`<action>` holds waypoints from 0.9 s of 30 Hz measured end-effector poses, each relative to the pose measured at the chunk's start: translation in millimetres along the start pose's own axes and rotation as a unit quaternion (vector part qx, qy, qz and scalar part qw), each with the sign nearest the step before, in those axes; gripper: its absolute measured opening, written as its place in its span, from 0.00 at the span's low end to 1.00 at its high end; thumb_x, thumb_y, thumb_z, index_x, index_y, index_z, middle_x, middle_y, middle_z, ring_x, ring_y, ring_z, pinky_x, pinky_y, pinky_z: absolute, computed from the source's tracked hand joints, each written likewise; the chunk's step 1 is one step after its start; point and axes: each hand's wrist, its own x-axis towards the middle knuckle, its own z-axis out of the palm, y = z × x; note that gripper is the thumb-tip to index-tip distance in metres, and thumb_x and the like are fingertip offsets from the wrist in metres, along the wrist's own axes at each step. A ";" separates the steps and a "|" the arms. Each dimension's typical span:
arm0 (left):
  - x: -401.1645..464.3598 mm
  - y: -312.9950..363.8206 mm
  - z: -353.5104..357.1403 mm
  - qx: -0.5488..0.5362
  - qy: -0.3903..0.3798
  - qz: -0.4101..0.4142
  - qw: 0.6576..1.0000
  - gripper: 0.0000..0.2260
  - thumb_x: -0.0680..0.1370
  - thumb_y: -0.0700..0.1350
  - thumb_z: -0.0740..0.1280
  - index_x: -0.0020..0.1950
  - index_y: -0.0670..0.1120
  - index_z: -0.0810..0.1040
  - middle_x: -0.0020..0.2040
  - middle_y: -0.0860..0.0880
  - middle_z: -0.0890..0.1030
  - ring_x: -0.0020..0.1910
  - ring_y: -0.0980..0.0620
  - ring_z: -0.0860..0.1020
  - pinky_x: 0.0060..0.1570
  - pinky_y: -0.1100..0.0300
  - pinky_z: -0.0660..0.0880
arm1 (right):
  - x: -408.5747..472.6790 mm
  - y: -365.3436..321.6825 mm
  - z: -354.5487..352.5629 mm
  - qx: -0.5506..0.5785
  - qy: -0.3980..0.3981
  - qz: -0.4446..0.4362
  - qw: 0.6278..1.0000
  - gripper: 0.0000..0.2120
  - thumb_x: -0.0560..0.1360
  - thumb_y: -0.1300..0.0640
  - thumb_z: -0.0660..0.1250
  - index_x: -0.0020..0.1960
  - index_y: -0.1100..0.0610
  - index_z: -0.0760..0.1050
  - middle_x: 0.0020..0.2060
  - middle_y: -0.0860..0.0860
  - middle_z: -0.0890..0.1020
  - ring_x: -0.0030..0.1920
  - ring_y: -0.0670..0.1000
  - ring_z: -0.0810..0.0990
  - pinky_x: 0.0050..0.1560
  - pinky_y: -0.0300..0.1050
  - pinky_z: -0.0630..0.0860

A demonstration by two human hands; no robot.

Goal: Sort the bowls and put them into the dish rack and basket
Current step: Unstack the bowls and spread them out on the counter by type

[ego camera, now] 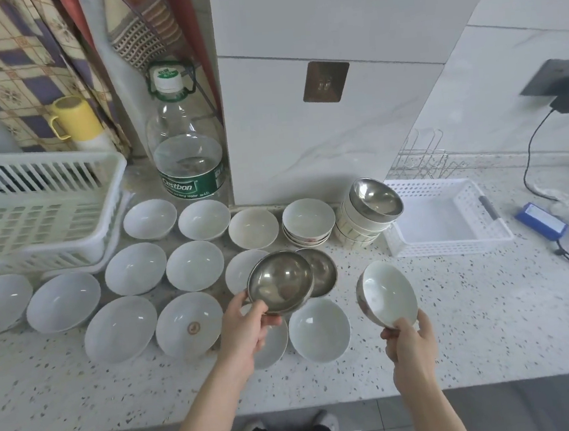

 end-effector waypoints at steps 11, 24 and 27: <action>6.0 -6.9 106.1 0.140 -0.026 0.058 0.988 0.17 0.77 0.39 0.65 0.62 0.57 0.71 0.36 0.44 0.85 0.22 0.59 0.76 0.19 0.66 0.63 | 54.2 -17.2 -53.1 0.015 0.006 0.002 1.000 0.24 0.76 0.68 0.58 0.68 0.50 0.68 0.22 0.56 0.76 0.23 0.48 0.67 0.25 0.40 0.62; 37.0 -32.1 206.7 0.211 0.036 0.063 0.975 0.11 0.81 0.43 0.64 0.60 0.54 0.67 0.43 0.51 0.82 0.31 0.59 0.83 0.22 0.70 0.68 | 159.5 -62.1 -102.8 -0.078 -0.129 -0.019 0.988 0.21 0.77 0.67 0.58 0.63 0.47 0.69 0.22 0.58 0.77 0.19 0.46 0.63 0.25 0.40 0.60; 42.0 -37.1 213.0 0.229 0.050 0.058 0.970 0.12 0.81 0.42 0.63 0.62 0.51 0.68 0.43 0.48 0.83 0.29 0.61 0.82 0.21 0.71 0.67 | 167.0 -61.8 -100.7 -0.086 -0.157 -0.007 0.984 0.21 0.77 0.67 0.57 0.63 0.47 0.69 0.23 0.58 0.76 0.20 0.47 0.64 0.25 0.41 0.60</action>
